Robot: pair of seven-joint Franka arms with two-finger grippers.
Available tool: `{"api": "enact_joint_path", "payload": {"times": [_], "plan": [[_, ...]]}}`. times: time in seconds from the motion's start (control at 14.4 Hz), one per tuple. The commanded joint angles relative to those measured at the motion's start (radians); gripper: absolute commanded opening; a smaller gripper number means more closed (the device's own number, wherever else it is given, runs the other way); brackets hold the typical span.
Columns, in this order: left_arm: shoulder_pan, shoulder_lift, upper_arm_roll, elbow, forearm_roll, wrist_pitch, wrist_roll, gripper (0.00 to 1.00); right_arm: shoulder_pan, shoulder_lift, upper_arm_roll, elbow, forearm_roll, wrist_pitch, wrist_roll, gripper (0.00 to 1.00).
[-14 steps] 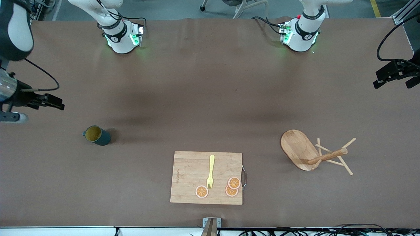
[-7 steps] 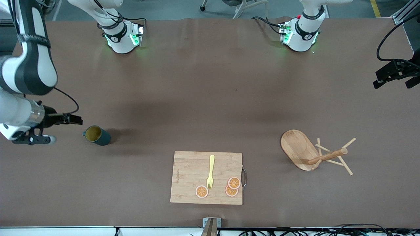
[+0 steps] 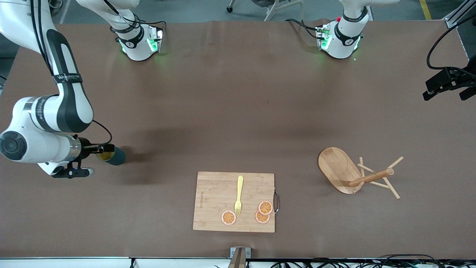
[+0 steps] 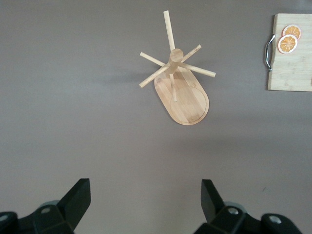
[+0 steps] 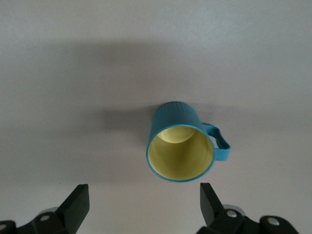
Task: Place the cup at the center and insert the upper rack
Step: 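Close the right gripper around the teal mug's body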
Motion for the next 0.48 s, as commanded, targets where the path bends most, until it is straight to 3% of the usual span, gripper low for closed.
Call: {"api": "enact_joint_path", "payload": {"times": [0.0,0.42], "plan": [[0.000,-0.005,-0.003,0.002,0.003,0.006,-0.011,1.00,-0.003,0.026,0.002,0.009,-0.007,0.006,-0.013,1.00],[0.000,-0.005,-0.006,0.002,0.004,0.006,-0.011,1.00,-0.002,0.082,0.003,0.002,-0.006,0.057,-0.009,0.84]]}}
